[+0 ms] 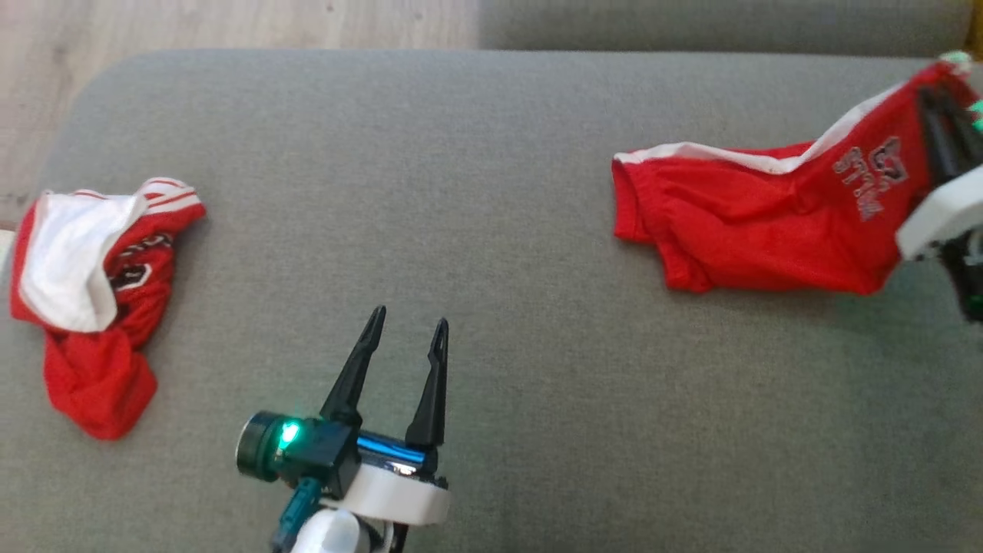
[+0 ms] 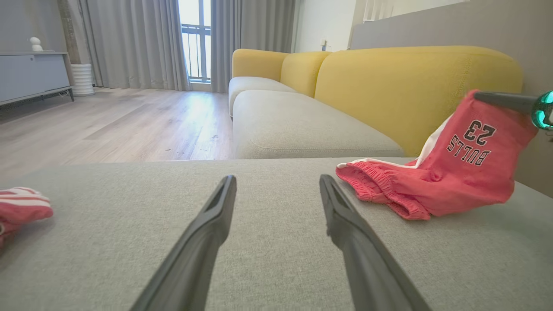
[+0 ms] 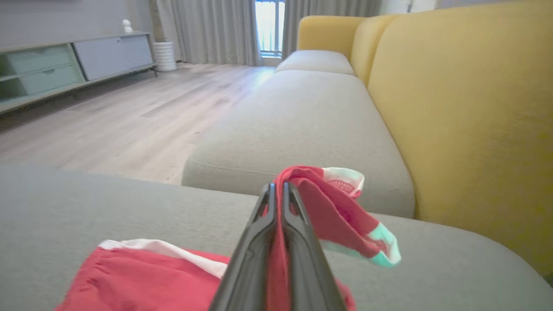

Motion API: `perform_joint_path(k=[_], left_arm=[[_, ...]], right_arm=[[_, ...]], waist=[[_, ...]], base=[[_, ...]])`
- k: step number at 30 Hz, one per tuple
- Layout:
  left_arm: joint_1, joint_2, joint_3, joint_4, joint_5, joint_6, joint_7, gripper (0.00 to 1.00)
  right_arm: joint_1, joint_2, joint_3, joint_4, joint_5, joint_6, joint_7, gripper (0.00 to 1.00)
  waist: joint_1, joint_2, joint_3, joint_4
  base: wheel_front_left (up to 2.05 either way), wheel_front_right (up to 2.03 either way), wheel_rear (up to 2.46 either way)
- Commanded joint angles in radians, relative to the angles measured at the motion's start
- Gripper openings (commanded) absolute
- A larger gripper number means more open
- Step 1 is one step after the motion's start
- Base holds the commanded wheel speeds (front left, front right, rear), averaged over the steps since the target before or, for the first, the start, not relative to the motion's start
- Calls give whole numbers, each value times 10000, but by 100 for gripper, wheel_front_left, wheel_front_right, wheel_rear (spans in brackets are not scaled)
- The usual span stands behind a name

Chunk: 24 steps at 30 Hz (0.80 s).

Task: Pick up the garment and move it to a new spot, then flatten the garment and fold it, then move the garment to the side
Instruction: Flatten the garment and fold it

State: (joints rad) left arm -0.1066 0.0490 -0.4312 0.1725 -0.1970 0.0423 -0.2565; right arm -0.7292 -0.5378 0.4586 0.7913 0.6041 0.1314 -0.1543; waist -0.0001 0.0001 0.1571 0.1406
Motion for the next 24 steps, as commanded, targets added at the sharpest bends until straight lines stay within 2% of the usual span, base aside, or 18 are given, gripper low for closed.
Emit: perform_joint_path(k=[1, 11, 12, 13, 14, 15, 19, 24], left_arm=[[-81, 13, 199, -284, -52, 36, -53, 100], [313, 13, 0, -230, -221, 89, -53, 100], [315, 13, -22, -225, -238, 90, -53, 100], [315, 13, -43, -217, -257, 92, -53, 100], [312, 13, -64, -209, -279, 95, -53, 100], [306, 13, -84, -203, -302, 98, -53, 100], [288, 13, -137, -187, -365, 112, -53, 100], [262, 12, -85, -197, -380, 133, -53, 100]], right_arm=[[-113, -42, 137, -360, -75, -7, 20, 0], [461, 1183, 1316, -1743, 75, -7, 1014, 0], [536, 1331, 1466, -1821, 109, -7, 1127, 15], [609, 1467, 1610, -1895, 146, -7, 1220, 38], [680, 1587, 1748, -1956, 187, -7, 1312, 78], [737, 1685, 1845, -2016, 215, -7, 1354, 100], [991, 1904, 1944, -2434, 453, -7, 1135, 100], [1175, 1339, 1523, -2734, 307, -7, 853, 100]], waist=[[1, -1, -227, 187], [1, -1, -608, 659], [1, -1, -603, 695], [1, -1, -596, 727], [1, -1, -587, 753], [1, -1, -574, 775], [1, -1, -533, 796], [1, -1, -512, 670]], base=[[0, 0, 0], [0, 0, 0], [0, 0, 0], [0, 0, 0], [0, 0, 0], [0, 0, 0], [0, 0, 0], [0, 0, 0]])
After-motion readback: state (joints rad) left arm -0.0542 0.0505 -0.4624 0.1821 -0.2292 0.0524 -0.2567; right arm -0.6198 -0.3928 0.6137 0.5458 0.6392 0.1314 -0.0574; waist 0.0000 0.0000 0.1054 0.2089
